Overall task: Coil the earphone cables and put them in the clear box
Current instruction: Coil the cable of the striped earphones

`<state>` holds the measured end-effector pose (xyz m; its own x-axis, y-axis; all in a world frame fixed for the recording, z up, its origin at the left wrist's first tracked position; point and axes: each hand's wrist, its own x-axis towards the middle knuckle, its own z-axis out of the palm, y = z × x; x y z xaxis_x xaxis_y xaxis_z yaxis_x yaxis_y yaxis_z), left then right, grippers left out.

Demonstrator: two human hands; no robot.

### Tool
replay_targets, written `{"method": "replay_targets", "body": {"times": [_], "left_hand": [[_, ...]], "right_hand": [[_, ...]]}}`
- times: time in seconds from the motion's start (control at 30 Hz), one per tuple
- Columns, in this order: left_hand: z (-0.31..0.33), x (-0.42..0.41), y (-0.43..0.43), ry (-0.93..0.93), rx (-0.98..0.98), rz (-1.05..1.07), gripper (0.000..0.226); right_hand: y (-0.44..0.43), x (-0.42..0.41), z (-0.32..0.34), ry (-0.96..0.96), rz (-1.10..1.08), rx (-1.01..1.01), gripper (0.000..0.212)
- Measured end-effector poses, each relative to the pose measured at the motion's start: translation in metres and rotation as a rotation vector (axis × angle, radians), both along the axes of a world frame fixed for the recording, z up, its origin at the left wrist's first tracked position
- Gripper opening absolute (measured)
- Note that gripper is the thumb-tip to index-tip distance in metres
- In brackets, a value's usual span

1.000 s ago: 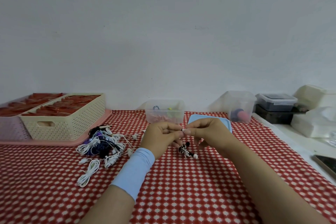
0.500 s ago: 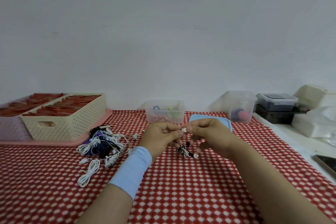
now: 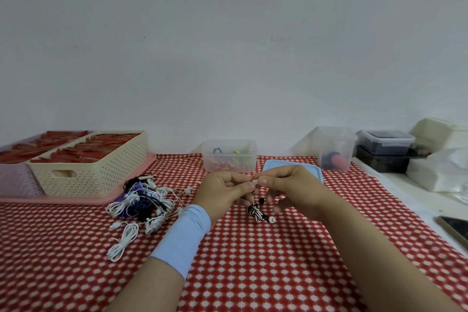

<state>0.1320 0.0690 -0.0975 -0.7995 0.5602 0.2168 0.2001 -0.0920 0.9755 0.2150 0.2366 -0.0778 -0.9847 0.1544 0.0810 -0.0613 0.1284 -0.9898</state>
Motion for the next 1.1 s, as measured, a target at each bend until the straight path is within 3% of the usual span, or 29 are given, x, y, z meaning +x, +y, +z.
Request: {"method": "replay_targets", "body": {"times": [0.2,0.43,0.8,1.0,1.1], "left_hand": [[0.001,0.0014,0.0001,-0.012,0.049,-0.035,0.011],[0.0014,0.0053,0.0045,-0.009,0.099,-0.061,0.016],[0.0017,0.0052,0.0034,0.105,0.025,-0.057,0.019],[-0.0021,-0.0006,0.0016,0.117,0.017,0.009,0.024],[-0.003,-0.0015,0.0018,0.182,-0.007,0.043,0.021]], "right_hand": [[-0.002,-0.0022,-0.0021,-0.067,0.038,-0.145,0.018],[-0.0013,-0.002,-0.0027,-0.071,0.058,-0.153,0.018],[0.001,-0.0037,-0.0043,-0.212,0.126,-0.246,0.016],[-0.0047,-0.0093,-0.0076,-0.031,-0.061,-0.177,0.008],[-0.0048,-0.0095,-0.0064,0.003,-0.131,-0.1,0.021]]}}
